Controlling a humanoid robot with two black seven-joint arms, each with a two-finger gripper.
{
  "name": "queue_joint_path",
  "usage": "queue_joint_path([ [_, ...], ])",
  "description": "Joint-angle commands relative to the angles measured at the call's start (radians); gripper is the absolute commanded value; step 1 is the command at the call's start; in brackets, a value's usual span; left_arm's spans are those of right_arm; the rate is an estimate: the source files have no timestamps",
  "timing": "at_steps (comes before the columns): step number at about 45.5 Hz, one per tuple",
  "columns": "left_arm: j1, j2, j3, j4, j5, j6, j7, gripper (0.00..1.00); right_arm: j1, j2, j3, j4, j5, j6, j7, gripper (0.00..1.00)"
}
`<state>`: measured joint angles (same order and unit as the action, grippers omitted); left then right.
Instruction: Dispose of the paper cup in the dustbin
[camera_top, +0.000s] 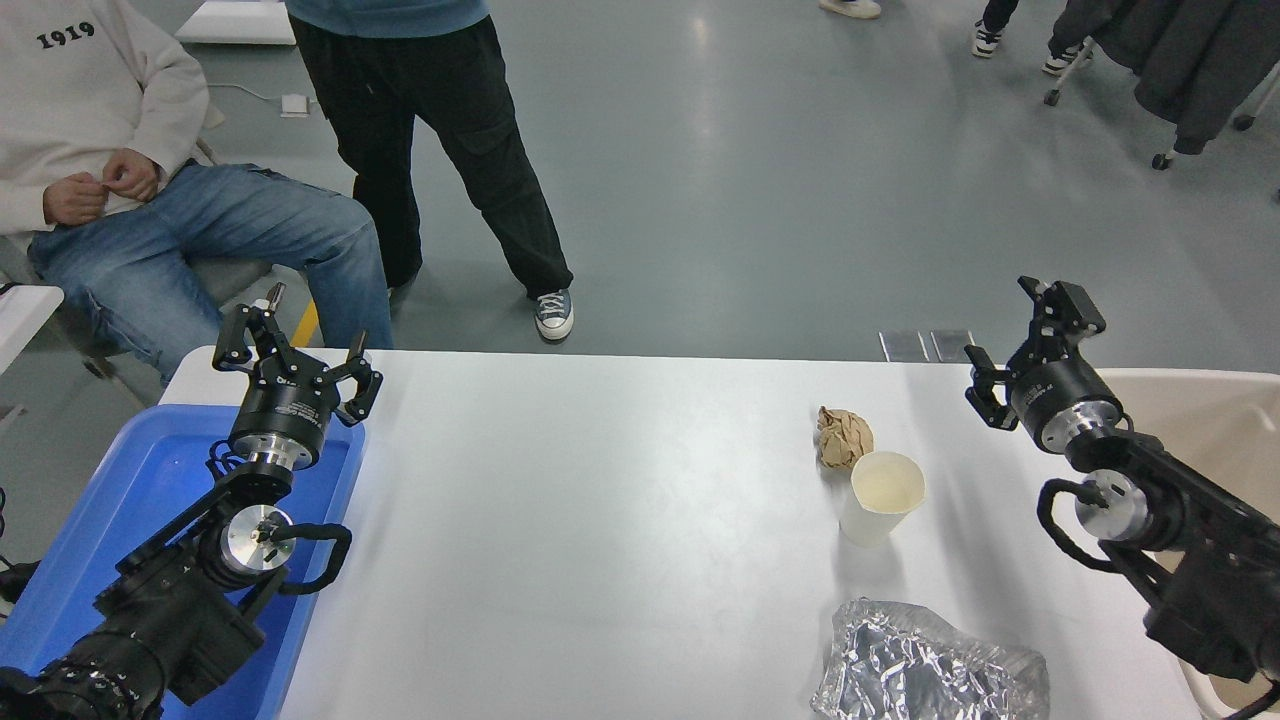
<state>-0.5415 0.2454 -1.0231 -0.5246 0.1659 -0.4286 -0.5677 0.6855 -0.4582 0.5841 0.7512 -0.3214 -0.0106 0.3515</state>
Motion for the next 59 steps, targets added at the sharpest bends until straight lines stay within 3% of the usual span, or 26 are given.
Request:
queue_joint_path([
  [1, 0.0, 0.0, 0.0, 0.0, 0.0, 0.001, 0.0, 1.0, 0.045, -0.045, -0.159, 0.043, -0.261, -0.132, -0.011, 1.0],
  [25, 0.0, 0.0, 0.0, 0.0, 0.0, -0.001, 0.0, 1.0, 0.293, -0.226, -0.734, 0.229, -0.59, -0.115, 0.018, 0.99],
  [36, 0.0, 0.0, 0.0, 0.0, 0.0, 0.001, 0.0, 1.0, 0.379, -0.214, -1.001, 0.229, -0.653, -0.114, 0.035, 0.99],
  [59, 0.0, 0.0, 0.0, 0.0, 0.0, 0.001, 0.0, 1.0, 0.483, -0.132, -1.175, 0.232, -0.656, -0.08, 0.032, 1.0],
])
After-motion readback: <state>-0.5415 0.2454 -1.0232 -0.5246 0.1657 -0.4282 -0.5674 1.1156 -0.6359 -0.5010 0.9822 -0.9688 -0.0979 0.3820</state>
